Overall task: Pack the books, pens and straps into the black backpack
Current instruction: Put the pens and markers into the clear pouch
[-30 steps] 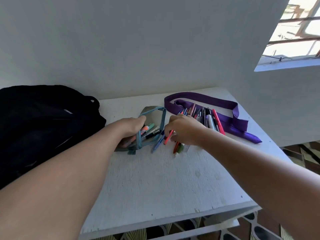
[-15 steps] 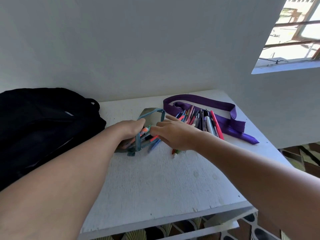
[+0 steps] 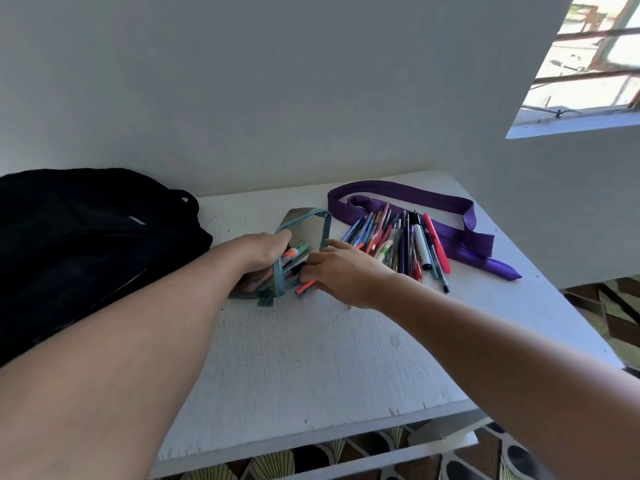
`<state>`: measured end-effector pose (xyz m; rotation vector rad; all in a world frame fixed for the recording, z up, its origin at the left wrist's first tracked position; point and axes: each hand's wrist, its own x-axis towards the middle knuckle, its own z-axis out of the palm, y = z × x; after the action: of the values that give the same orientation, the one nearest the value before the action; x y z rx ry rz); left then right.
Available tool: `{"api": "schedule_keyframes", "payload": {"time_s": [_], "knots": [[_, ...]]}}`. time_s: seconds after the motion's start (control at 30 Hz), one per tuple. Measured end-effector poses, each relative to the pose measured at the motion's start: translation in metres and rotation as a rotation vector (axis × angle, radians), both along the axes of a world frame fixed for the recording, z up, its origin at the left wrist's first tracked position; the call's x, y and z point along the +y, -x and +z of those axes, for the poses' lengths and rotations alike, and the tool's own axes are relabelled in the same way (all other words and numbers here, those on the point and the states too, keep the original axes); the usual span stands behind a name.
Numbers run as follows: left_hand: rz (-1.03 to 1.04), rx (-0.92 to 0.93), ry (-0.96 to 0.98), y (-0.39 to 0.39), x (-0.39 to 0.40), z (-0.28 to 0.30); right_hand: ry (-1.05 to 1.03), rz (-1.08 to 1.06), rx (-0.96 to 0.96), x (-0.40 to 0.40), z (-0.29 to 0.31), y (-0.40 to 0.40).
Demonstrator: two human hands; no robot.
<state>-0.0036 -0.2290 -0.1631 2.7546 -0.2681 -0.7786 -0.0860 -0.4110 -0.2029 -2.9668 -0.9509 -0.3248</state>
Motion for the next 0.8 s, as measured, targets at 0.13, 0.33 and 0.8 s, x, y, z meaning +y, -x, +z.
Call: {"api": "schedule_keyframes", "payload": {"time_s": [0.13, 0.33, 0.8], "knots": [[0.014, -0.022, -0.011, -0.001, 0.001, 0.0, 0.021, -0.004, -0.066, -0.004, -0.009, 0.002], [0.008, 0.027, 0.007, 0.001, 0.004, 0.004, -0.271, -0.086, -0.078, -0.008, 0.026, 0.014], [0.156, 0.044, 0.112, 0.002, 0.002, 0.007, -1.588, -0.996, 0.503, 0.061, 0.011, -0.025]]}}
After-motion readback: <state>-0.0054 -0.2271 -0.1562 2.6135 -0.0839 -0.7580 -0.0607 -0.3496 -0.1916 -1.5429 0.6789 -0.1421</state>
